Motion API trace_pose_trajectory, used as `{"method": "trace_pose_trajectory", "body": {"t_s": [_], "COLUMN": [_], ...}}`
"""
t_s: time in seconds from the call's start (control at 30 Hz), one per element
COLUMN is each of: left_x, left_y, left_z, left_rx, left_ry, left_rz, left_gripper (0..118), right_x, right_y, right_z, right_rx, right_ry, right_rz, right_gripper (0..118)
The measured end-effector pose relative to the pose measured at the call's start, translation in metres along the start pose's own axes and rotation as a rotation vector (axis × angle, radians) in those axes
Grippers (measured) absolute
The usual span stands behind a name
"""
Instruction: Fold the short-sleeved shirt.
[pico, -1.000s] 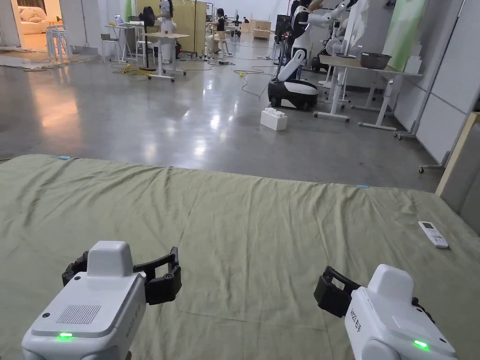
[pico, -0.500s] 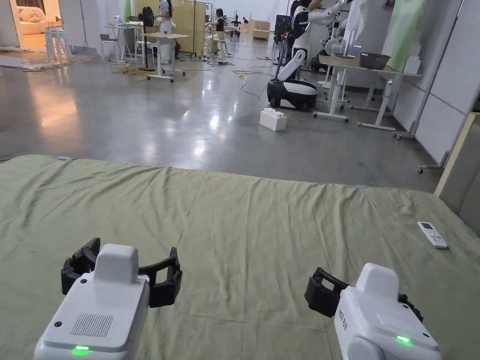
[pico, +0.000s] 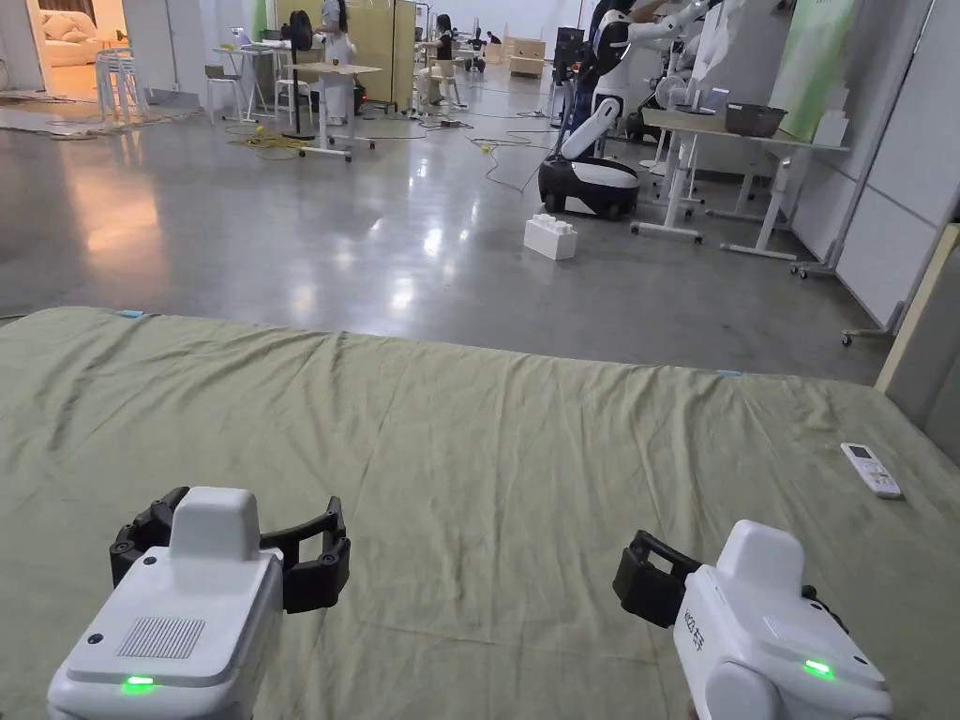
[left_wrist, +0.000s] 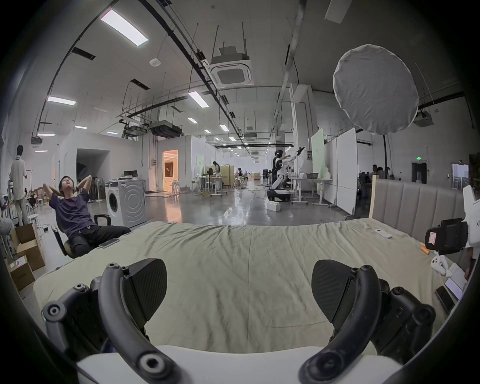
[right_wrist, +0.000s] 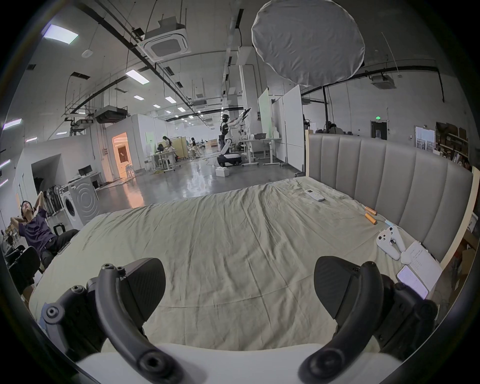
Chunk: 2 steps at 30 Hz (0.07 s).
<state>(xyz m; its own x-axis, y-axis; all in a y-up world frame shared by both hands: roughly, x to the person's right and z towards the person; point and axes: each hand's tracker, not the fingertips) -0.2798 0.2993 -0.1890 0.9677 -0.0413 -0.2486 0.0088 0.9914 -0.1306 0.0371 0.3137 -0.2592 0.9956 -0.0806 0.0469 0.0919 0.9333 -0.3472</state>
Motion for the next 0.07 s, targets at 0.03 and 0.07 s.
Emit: {"method": "trace_pose_trajectory", "body": {"t_s": [0.03,0.07], "left_x": [-0.0001,0.0], "left_y": [0.0009,0.0014], "left_z": [0.0,-0.0002], "left_rx": [0.0,-0.001], "left_ry": [-0.002,-0.003], "left_rz": [0.003,0.005], "left_gripper": [112,112], "right_x": [0.0007,0.002], "right_y": [-0.0003,-0.0009], "right_z": [-0.0013,-0.0021], "right_rx": [-0.004,-0.005], "right_ry": [0.005,0.017], "right_rz": [-0.003,-0.007], "right_gripper": [115,115]}}
